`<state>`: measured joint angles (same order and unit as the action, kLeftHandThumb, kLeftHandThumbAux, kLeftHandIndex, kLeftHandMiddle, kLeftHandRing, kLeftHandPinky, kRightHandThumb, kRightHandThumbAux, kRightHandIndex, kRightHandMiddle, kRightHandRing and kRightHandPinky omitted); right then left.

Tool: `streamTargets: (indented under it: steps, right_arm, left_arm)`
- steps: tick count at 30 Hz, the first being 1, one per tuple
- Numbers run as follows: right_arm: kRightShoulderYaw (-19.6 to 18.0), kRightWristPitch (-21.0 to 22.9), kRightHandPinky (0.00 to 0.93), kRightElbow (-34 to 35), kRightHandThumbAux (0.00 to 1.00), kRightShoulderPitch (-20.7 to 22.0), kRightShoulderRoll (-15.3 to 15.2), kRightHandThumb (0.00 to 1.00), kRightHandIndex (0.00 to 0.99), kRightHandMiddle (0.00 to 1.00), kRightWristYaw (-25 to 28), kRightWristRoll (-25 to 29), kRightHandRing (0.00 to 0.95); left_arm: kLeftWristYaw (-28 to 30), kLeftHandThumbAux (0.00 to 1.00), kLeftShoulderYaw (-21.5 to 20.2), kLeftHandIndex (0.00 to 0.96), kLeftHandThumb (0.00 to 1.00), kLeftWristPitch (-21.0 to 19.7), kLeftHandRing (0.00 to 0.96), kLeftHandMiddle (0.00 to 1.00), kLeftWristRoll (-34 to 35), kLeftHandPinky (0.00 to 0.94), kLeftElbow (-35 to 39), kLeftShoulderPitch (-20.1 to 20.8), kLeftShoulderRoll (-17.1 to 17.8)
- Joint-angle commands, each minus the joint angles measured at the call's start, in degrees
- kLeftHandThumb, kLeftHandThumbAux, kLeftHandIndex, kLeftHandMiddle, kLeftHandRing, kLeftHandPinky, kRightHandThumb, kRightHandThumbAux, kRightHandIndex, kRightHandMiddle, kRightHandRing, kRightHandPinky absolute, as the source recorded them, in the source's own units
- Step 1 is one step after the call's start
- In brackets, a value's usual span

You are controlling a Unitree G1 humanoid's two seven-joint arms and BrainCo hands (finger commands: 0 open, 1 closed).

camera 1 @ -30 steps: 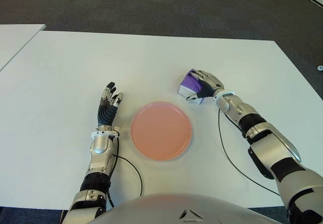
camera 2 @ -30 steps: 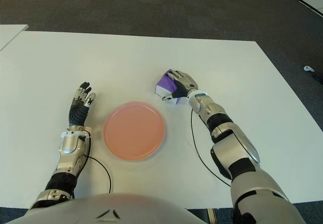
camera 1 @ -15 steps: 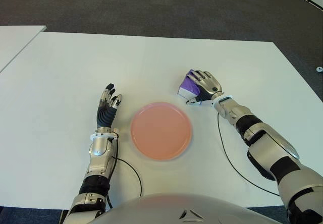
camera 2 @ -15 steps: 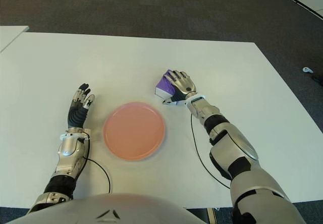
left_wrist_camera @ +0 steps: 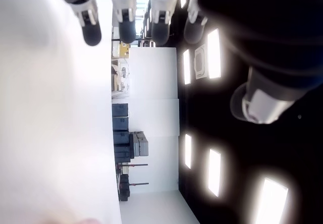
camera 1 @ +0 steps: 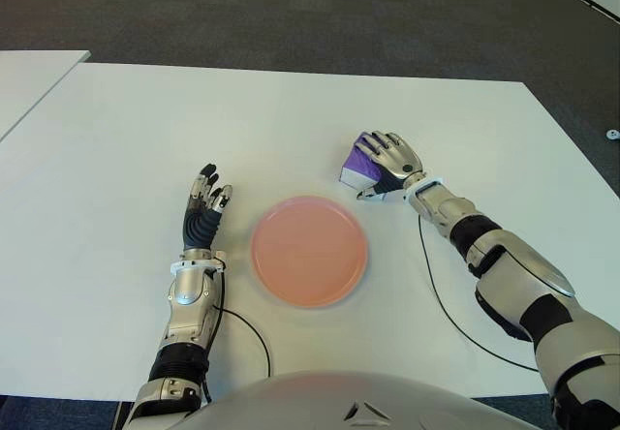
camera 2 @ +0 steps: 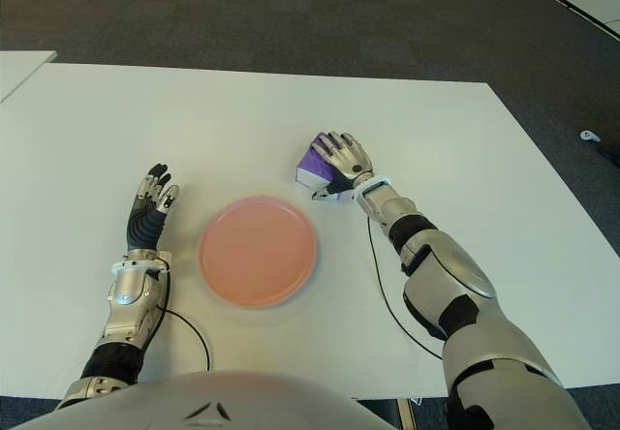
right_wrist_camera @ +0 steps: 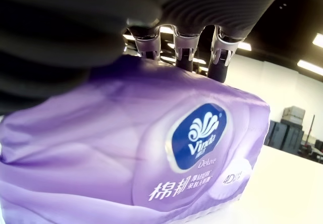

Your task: Put the tissue paper into the plate.

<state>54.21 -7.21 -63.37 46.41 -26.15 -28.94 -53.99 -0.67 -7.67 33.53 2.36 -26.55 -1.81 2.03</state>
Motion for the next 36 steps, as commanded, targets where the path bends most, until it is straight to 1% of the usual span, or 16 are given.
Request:
streamTargets:
  steps: [1,11,15,18,19,20,21,23,25,26,27,28,29,31,32,36]
  right_arm:
    - [9.68,2.87,0.068,-4.78,0.636,-11.85,0.32,0.415,0.000,0.020,7.28,-9.90,0.023]
    - [13.07,4.33,0.079,-3.36,0.646,-12.46,-0.27,0.367,0.000,0.035,7.71,-11.36,0.038]
    - [13.44,4.50,0.137,-3.05,0.654,-12.82,-0.58,0.348,0.000,0.070,6.54,-11.11,0.081]
    - [13.43,4.40,0.233,-2.81,0.663,-13.15,-0.85,0.376,0.061,0.143,5.34,-10.74,0.159]
    - [13.40,4.26,0.247,-2.75,0.663,-13.22,-0.93,0.382,0.072,0.155,4.82,-10.55,0.171]
    - [13.40,4.16,0.289,-2.71,0.663,-13.25,-1.02,0.406,0.108,0.194,4.46,-10.40,0.209]
    - [13.24,3.76,0.304,-2.66,0.663,-13.28,-1.09,0.416,0.121,0.207,4.05,-10.04,0.223]
    - [12.93,3.08,0.381,-2.65,0.660,-13.30,-1.14,0.483,0.172,0.263,3.67,-9.38,0.289]
    - [12.53,2.50,0.423,-2.76,0.662,-13.29,-1.03,0.542,0.203,0.293,3.83,-8.72,0.332]
    - [12.36,2.27,0.446,-2.81,0.666,-13.28,-0.98,0.607,0.230,0.316,3.99,-8.45,0.366]
    - [11.83,1.78,0.455,-3.01,0.667,-13.27,-0.72,0.631,0.240,0.324,4.54,-7.73,0.378]
    - [11.46,1.44,0.487,-3.15,0.668,-13.26,-0.54,0.742,0.284,0.374,4.92,-7.22,0.429]
    - [10.61,0.72,0.507,-3.17,0.669,-13.40,-0.47,0.813,0.312,0.405,5.42,-6.13,0.462]
    - [9.06,-0.55,0.550,-3.26,0.667,-13.66,-0.28,0.877,0.347,0.434,6.28,-4.15,0.490]
    - [8.41,-1.08,0.593,-3.28,0.665,-13.80,-0.18,0.902,0.359,0.451,6.64,-3.34,0.504]
    - [5.87,-3.26,0.683,-3.40,0.662,-14.35,0.15,0.937,0.376,0.479,7.78,-0.27,0.521]
  left_arm:
    - [0.58,0.496,0.89,0.000,0.000,-1.31,0.000,0.000,-0.40,0.000,-1.30,-3.90,-0.74]
    - [0.36,0.497,0.98,0.000,0.000,-1.14,0.000,0.000,-0.67,0.000,-0.32,-4.93,-1.09]
    - [0.45,0.495,0.98,0.000,0.000,-1.24,0.000,0.000,-0.65,0.000,-0.17,-5.22,-1.09]
    - [0.31,0.495,0.99,0.000,0.000,-1.28,0.000,0.000,-0.74,0.000,-0.04,-5.38,-1.19]
    - [0.22,0.495,0.99,0.000,0.000,-1.27,0.000,0.000,-0.79,0.000,-0.03,-5.38,-1.22]
    - [0.15,0.495,1.00,0.000,0.000,-1.27,0.000,0.000,-0.85,0.000,0.00,-5.39,-1.27]
    - [0.03,0.495,0.97,0.000,0.000,-1.21,0.000,0.000,-0.91,0.000,-0.03,-5.36,-1.30]
    - [-0.14,0.492,0.95,0.000,0.000,-1.09,0.000,0.000,-1.02,0.000,-0.10,-5.35,-1.37]
    - [-0.25,0.490,0.94,0.000,0.000,-1.00,0.000,0.000,-1.10,0.000,-0.16,-5.38,-1.42]
    - [-0.30,0.488,0.95,0.000,0.000,-0.98,0.000,0.000,-1.13,0.000,-0.14,-5.40,-1.45]
    - [-0.31,0.487,0.93,0.000,0.000,-0.94,0.000,0.000,-1.13,0.000,-0.16,-5.40,-1.47]
    - [-0.32,0.486,0.92,0.000,0.000,-0.92,0.000,0.000,-1.13,0.000,-0.18,-5.40,-1.48]
    - [-0.31,0.485,0.91,0.000,0.000,-0.91,0.000,0.000,-1.11,0.000,-0.14,-5.43,-1.51]
    - [-0.27,0.484,0.89,0.000,0.000,-0.90,0.000,0.000,-1.06,0.000,-0.13,-5.46,-1.53]
    - [-0.23,0.484,0.88,0.000,0.000,-0.88,0.000,0.000,-1.02,0.000,-0.09,-5.52,-1.53]
    - [-0.19,0.484,0.85,0.000,0.000,-0.75,0.000,0.000,-1.00,0.000,-0.01,-5.69,-1.52]
